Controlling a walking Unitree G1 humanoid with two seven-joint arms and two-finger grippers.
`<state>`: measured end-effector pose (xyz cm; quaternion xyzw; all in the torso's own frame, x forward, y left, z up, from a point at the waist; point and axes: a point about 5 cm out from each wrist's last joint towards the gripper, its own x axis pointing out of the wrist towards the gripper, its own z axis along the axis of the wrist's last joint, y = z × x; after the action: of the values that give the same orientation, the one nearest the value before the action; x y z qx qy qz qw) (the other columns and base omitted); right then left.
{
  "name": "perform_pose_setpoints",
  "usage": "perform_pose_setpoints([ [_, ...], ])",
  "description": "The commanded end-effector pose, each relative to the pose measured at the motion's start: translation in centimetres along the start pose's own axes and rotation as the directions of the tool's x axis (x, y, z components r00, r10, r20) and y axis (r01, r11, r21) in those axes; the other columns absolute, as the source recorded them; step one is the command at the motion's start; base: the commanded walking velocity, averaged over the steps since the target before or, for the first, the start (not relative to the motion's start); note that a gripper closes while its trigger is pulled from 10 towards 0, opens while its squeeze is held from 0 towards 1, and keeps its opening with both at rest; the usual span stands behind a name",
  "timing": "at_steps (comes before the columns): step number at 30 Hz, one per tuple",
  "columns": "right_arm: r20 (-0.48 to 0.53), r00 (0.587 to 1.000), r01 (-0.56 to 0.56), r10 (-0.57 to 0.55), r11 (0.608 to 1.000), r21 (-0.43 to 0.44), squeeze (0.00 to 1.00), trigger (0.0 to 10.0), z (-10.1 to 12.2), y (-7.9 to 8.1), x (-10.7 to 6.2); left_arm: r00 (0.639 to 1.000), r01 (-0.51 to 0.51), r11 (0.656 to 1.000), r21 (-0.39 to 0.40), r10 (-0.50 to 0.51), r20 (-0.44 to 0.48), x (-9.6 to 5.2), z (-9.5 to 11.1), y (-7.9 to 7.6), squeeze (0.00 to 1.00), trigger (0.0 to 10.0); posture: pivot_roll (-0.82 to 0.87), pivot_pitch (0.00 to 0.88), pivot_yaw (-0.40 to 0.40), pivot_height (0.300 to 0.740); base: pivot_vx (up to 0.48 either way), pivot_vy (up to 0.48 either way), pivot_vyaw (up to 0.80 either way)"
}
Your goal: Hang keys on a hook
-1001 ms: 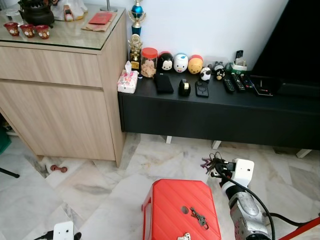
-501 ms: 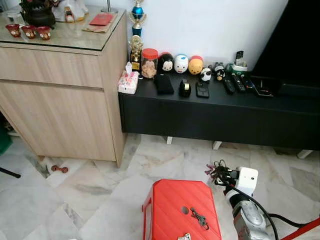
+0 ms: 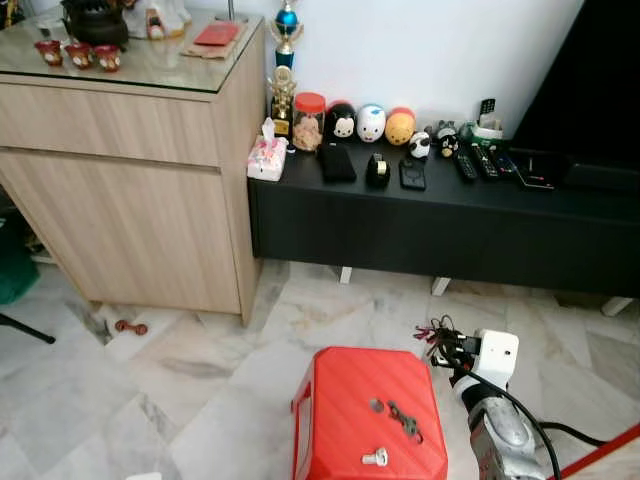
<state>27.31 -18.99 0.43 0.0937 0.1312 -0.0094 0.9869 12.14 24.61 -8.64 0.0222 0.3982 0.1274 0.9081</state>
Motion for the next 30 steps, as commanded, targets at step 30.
perform_pose_setpoints([
  [30,0.034,0.999,0.003,-0.003,1.0,0.008,0.0,10.0,1.0,0.05,0.57,0.997,0.013,1.0,0.014,-0.012,-0.076,-0.24,-1.15,0.1,0.0,10.0,0.22,0.0,-0.112,0.74,-0.262,0.0,0.0],
])
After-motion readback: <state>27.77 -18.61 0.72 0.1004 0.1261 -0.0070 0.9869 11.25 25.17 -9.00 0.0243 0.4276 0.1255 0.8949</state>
